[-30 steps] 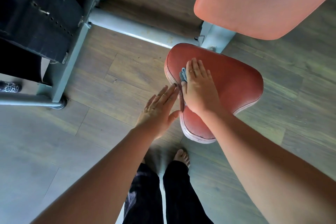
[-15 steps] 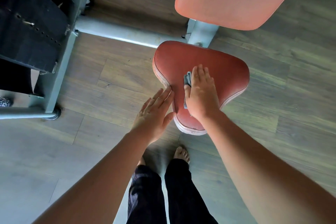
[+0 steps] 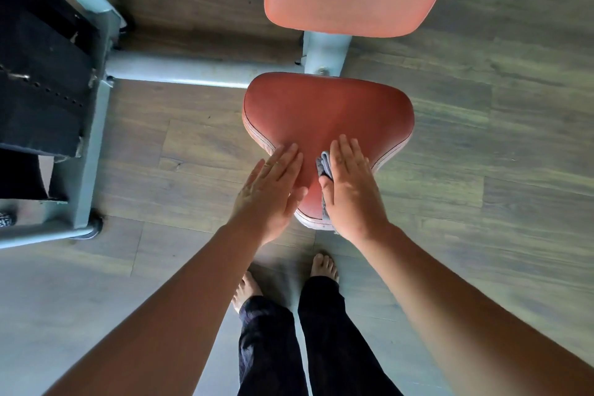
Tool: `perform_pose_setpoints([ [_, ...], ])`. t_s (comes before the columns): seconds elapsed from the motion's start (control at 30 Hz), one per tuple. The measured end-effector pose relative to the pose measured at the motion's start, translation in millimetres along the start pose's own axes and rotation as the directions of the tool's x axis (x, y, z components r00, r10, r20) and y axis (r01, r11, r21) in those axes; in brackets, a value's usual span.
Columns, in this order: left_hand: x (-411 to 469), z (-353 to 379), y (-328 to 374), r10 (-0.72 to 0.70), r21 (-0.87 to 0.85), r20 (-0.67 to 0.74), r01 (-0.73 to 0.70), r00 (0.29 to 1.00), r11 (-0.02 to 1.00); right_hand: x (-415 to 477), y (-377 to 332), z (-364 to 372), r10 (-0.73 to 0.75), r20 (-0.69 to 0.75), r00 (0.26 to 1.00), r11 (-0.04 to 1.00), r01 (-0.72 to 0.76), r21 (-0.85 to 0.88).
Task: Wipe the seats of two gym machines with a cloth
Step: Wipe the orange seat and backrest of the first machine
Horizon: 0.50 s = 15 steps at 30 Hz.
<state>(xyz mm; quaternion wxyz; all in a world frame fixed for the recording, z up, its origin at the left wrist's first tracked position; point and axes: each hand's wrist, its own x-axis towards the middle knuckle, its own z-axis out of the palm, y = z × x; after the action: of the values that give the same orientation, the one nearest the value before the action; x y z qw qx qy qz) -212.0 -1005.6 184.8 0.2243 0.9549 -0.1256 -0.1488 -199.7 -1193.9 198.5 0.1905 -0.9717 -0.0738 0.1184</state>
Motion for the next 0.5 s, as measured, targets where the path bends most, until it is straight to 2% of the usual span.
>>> perform_pose_setpoints([
  [0.07,4.0,-1.5,2.9,0.021,0.021,0.007,-0.021,1.000,1.000,1.6,12.7,-1.0,-0.063,0.047,0.997,0.998,0.062,0.011],
  [0.1,6.5,-2.5,4.4,0.031,0.035,0.014,-0.032,0.999,0.999,15.9,18.7,-3.0,-0.044,0.035,0.998,0.999,0.044,0.005],
  [0.2,14.8,-4.4,10.7,0.051,0.053,0.031,-0.052,0.998,0.997,63.6,24.9,-10.4,0.128,0.016,0.992,0.991,-0.127,-0.040],
  [0.27,20.7,-4.1,16.2,0.064,0.061,0.022,-0.066,0.998,0.996,64.2,19.7,-8.3,0.173,-0.022,0.985,0.984,-0.174,-0.026],
  [0.4,31.3,1.2,25.5,0.104,0.047,-0.028,-0.103,0.994,0.994,-1.0,10.8,7.2,0.078,-0.110,0.991,0.995,-0.071,0.068],
  [0.5,38.2,4.1,31.5,0.097,0.062,-0.011,-0.096,0.995,0.993,11.4,25.8,6.3,0.026,-0.099,0.995,0.997,-0.019,0.076],
])
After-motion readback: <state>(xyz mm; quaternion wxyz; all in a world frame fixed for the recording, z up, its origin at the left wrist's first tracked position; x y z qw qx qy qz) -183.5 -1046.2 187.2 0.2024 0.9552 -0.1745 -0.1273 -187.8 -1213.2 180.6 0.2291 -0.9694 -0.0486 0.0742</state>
